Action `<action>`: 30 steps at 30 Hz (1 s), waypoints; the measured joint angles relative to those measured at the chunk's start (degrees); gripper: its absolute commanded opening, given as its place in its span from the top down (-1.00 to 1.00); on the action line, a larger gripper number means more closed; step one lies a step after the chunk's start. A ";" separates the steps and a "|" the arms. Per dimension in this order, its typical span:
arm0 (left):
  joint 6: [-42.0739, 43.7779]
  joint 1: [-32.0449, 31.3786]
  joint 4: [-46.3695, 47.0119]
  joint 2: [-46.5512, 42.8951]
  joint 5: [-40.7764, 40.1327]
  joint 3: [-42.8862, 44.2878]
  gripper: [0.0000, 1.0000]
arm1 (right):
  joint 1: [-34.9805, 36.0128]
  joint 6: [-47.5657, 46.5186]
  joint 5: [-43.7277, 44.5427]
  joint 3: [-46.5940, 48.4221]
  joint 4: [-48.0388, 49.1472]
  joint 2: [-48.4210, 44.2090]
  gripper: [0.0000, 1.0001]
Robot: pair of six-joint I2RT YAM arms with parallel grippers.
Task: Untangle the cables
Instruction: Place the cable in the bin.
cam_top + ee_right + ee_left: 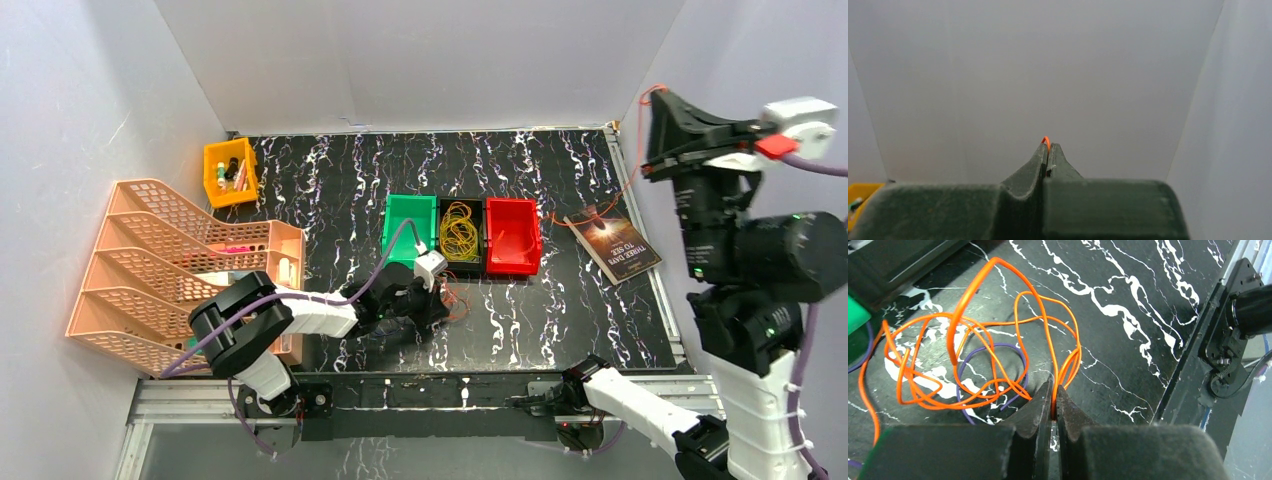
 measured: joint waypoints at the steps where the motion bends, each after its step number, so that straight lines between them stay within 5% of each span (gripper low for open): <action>1: 0.24 -0.15 -0.81 -0.11 0.37 0.46 0.87 | 0.00 0.07 -0.46 -0.98 -0.59 0.20 1.00; 15: 0.74 -0.42 -6.51 -0.59 0.07 1.84 0.03 | 0.00 2.49 -4.55 -10.29 -1.14 5.86 1.00; 30: -0.68 -0.42 -9.79 -5.90 -3.56 2.64 -0.25 | 0.00 5.57 -1.07 -6.91 -6.08 10.73 1.00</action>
